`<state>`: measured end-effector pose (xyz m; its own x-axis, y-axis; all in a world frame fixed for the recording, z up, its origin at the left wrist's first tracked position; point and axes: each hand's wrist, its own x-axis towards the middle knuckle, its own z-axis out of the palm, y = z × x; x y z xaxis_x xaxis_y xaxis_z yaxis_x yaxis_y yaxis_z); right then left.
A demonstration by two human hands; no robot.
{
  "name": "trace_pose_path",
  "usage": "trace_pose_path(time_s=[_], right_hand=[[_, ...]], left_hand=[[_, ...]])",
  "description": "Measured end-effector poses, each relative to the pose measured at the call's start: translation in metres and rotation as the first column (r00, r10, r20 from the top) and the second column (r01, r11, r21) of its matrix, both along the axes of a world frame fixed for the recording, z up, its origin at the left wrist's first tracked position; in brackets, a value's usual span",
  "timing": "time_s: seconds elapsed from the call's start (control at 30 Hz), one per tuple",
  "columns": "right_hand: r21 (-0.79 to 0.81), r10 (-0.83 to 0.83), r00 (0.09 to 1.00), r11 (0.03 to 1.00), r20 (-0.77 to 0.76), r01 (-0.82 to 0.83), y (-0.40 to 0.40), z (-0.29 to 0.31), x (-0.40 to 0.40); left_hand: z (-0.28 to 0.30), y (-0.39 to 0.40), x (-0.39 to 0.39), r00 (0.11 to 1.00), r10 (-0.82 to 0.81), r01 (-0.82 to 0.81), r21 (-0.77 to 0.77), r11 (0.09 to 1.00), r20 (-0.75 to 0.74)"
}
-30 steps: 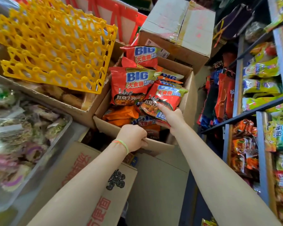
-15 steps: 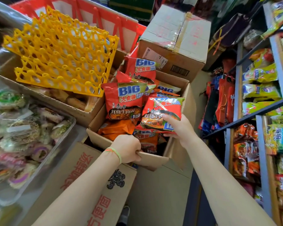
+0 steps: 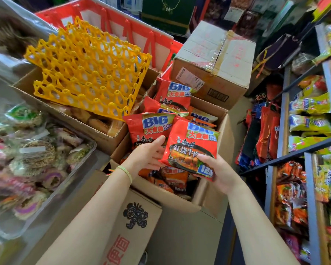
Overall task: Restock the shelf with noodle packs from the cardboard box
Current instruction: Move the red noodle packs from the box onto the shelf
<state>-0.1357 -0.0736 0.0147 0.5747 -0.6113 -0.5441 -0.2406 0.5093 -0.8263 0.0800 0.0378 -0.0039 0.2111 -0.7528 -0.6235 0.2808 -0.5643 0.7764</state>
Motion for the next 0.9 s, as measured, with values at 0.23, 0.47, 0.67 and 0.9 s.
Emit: trace_pose_path(time_s=[0.23, 0.47, 0.67, 0.9], right_hand=[[0.033, 0.218, 0.976, 0.975, -0.016, -0.218, 0.002, -0.002, 0.015], [-0.424, -0.284, 0.917, 0.894, -0.281, 0.147, -0.008, 0.003, 0.053], [-0.71, 0.045, 0.884, 0.578, -0.466, -0.403, -0.01, 0.026, 0.139], [-0.692, -0.039, 0.787, 0.505, -0.616, -0.517, -0.02, 0.01, 0.152]], left_hand=[[-0.009, 0.014, -0.002, 1.0, 0.022, -0.024, -0.143, 0.989, -0.021], [-0.03, 0.028, 0.013, 1.0, -0.015, 0.014, -0.139, 0.99, -0.008], [-0.032, 0.032, 0.013, 0.999, -0.038, 0.04, -0.155, 0.987, 0.014], [-0.031, 0.037, 0.013, 0.998, -0.067, 0.065, -0.175, 0.982, -0.006]])
